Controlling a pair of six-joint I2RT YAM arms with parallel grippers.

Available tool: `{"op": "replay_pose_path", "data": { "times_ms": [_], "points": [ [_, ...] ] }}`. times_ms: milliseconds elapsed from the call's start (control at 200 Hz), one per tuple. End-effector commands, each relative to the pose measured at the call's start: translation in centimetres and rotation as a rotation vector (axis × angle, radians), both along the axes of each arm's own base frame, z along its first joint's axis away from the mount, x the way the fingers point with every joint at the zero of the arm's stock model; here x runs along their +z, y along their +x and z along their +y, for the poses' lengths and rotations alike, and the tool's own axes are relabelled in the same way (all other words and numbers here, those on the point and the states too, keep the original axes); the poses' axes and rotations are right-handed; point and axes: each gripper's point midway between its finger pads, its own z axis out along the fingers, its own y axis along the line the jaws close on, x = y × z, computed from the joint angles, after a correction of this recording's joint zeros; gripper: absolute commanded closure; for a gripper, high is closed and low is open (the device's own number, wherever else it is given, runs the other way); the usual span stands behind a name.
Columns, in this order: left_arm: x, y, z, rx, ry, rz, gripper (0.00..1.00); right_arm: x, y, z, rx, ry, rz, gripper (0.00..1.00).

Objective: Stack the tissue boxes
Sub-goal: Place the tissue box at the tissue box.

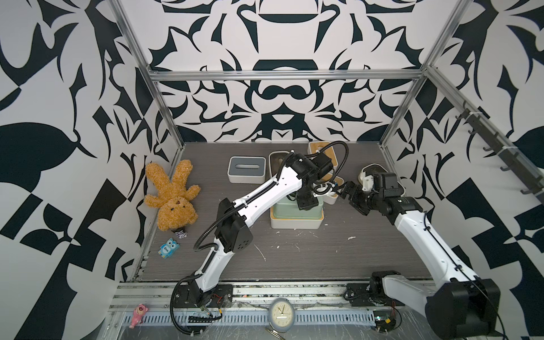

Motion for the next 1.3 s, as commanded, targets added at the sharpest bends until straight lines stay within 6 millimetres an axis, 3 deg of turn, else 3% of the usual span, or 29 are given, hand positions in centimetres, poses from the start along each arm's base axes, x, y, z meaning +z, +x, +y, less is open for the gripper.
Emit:
{"op": "replay_pose_path", "data": {
  "times_ms": [0, 625, 1295],
  "points": [
    [-0.5, -1.6, 0.9, -0.009, 0.052, 0.054, 0.52, 0.6, 0.3, 0.2, 0.006, 0.011, -0.036, 0.04],
    [-0.8, -1.4, 1.2, 0.014, 0.087, 0.025, 0.49, 0.0, 0.3, 0.3, 0.008, 0.023, -0.023, 0.05],
    [0.7, -0.3, 0.8, 0.039, 0.056, -0.042, 0.43, -0.2, 0.3, 0.6, 0.01, 0.043, -0.019, 0.05]
  ]
}}
